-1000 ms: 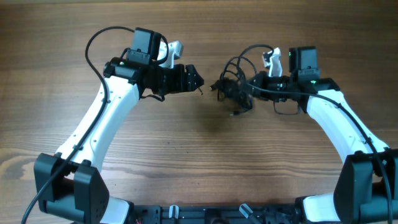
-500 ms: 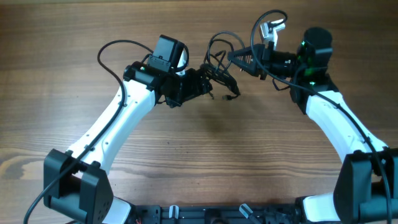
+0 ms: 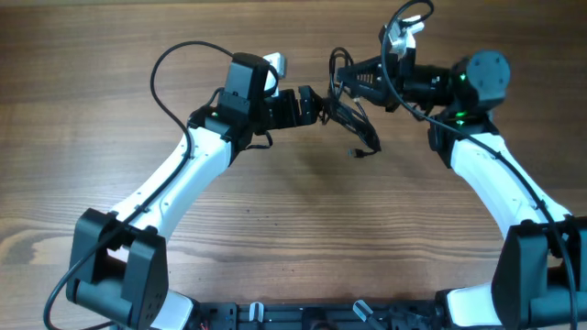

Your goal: Untangle cables

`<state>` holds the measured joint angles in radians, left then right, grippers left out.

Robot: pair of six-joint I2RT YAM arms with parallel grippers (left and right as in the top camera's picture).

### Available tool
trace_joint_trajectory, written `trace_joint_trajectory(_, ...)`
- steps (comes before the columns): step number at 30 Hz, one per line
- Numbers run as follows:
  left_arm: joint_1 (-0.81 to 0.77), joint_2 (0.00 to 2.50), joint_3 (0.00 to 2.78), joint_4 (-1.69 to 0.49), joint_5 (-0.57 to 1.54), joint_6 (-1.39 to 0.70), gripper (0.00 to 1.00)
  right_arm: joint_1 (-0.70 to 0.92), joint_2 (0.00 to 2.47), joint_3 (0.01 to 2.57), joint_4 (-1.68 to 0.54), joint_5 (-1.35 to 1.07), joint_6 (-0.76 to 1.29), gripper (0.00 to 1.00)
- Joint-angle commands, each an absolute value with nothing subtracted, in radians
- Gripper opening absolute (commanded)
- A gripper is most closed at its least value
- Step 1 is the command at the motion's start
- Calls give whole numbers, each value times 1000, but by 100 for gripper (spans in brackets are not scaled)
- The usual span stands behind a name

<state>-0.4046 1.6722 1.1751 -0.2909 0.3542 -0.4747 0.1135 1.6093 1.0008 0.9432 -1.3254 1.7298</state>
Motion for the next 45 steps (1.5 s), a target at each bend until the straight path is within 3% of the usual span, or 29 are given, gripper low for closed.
trace_joint_trajectory(1,-396,1695,1163,-403,170,-515,100,120,1605,1019,1027,-1356,1693,4)
trace_joint_trajectory(3,-374,1695,1163,-521,6,-592,100,120,1607,1019,977,-1439,1507,4)
trace_joint_trajectory(6,-313,1695,1163,-646,-39,-618,100,120,1614,1019,738,-1489,1304,4)
trace_joint_trajectory(11,-93,1695,1148,-736,-39,-569,99,120,1614,1019,643,-1461,1309,4)
trace_joint_trajectory(12,-38,1695,1129,-731,-39,-569,89,120,1614,1019,641,-1475,1304,4)
trace_joint_trajectory(15,144,1695,1055,-712,-39,-569,29,120,1614,1019,630,-1487,1282,4)
trace_joint_trajectory(16,213,1695,1028,-702,-39,-569,4,120,1614,1019,630,-1487,1276,4)
trace_joint_trajectory(19,322,1695,1011,-690,55,-538,5,120,1614,1019,515,-1456,1211,4)
trace_joint_trajectory(20,332,1695,1011,-670,175,-438,17,120,1614,1019,435,-1418,1190,4)
trace_joint_trajectory(21,322,1695,1011,-640,328,-285,61,120,1614,1019,390,-1394,1182,4)
trace_joint_trajectory(22,289,1697,1010,-615,466,-130,77,120,1615,1019,387,-1395,1188,4)
trace_joint_trajectory(31,-183,1697,933,-373,639,308,84,120,1615,1019,469,-1396,1381,4)
trace_joint_trajectory(37,-338,1732,933,-154,612,189,84,120,1614,1019,636,-1395,1522,4)
trace_joint_trajectory(45,-374,1833,933,10,593,80,87,120,1614,1019,636,-1407,1517,4)
